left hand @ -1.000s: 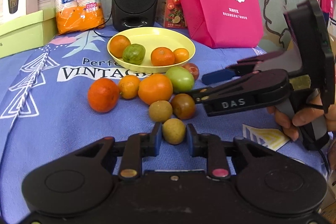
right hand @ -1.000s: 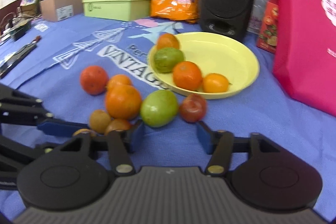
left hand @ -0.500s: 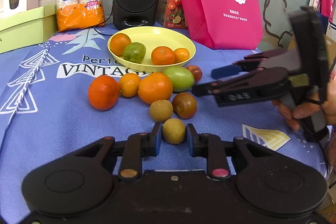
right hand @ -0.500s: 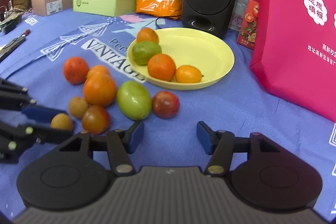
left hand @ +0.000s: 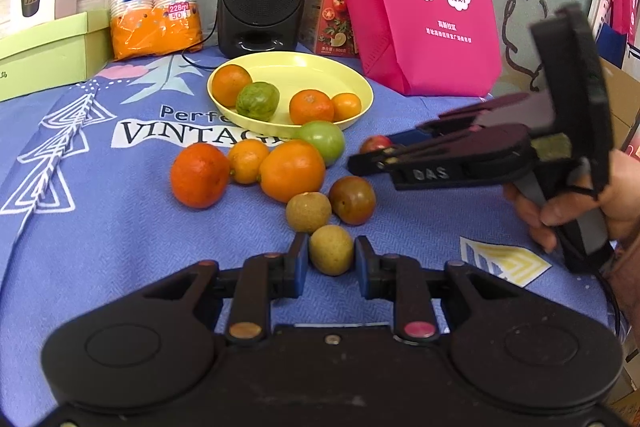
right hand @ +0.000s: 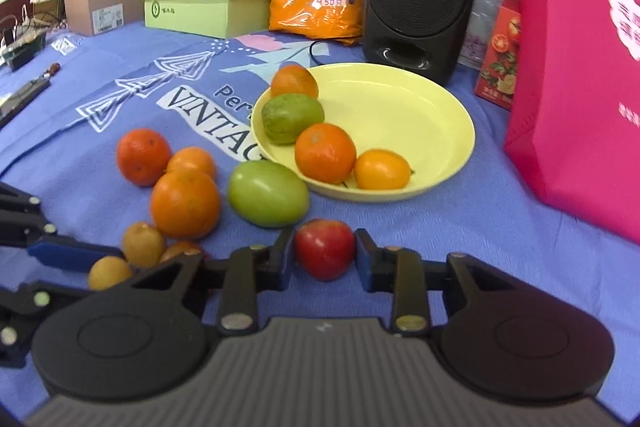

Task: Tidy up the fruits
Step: 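Grasp a kiwi with the left tool while the right tool grasps a red tomato, then drop the kiwi and tomato onto the yellow plate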

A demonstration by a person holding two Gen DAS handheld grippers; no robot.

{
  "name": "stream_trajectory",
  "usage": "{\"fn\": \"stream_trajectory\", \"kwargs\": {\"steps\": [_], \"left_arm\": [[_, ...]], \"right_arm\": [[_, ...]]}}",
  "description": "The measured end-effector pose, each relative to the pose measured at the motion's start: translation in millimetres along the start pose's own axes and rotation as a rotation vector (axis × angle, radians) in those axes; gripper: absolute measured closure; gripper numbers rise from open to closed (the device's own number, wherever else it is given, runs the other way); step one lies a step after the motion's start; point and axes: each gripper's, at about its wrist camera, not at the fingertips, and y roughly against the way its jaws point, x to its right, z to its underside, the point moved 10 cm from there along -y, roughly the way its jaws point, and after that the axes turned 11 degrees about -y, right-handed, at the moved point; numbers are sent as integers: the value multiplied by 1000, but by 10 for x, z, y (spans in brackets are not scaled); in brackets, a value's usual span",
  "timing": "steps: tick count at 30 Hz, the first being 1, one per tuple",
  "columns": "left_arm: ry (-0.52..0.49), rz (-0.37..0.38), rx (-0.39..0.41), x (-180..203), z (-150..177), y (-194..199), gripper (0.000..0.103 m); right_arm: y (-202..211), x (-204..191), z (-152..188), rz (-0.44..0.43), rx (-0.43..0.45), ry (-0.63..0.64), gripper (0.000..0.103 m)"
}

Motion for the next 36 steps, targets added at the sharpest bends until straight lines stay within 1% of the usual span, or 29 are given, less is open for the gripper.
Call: {"fn": "stream_trajectory", "kwargs": {"steps": [6,11,15,18,20,22,24,28,29,31,33,36], "left_arm": [[4,-1,8,6,-21,101,79],[-9,-15,29,-16,-109,250,79],[-45,-28,55,-72,-312,332,79],[-75,-42,77,-155,-552,343,79],[-107,-67,90,-211,-727,309,79],[-124,-83,98,-271,-889,253,79],[-104,-74,101,-345,-1045,159,79],[-103,-96,92,-485,-1329,-136,79],[-92,-89,90,-511,-1389,-218,79],[-69,-81,86,-569,-1498,-389,79],[-71,-93,76,-643,-1609,-589,79],[-32,-93,37,-768,-1681,-915,79]], "right_arm": [[245,36,130,1,14,-39,73],[455,26,174,-2,38,-29,73],[552,58,94,0,61,-16,73],[563,103,-46,3,81,-17,73],[554,116,-152,1,95,-12,73],[537,125,-263,-5,109,-10,73],[512,138,-386,-4,127,-14,73],[424,181,-652,-6,159,-45,73],[388,190,-713,-8,162,-52,73],[289,204,-808,0,162,-56,73],[167,226,-862,10,153,-59,73],[-9,288,-915,24,141,-87,73]]}}
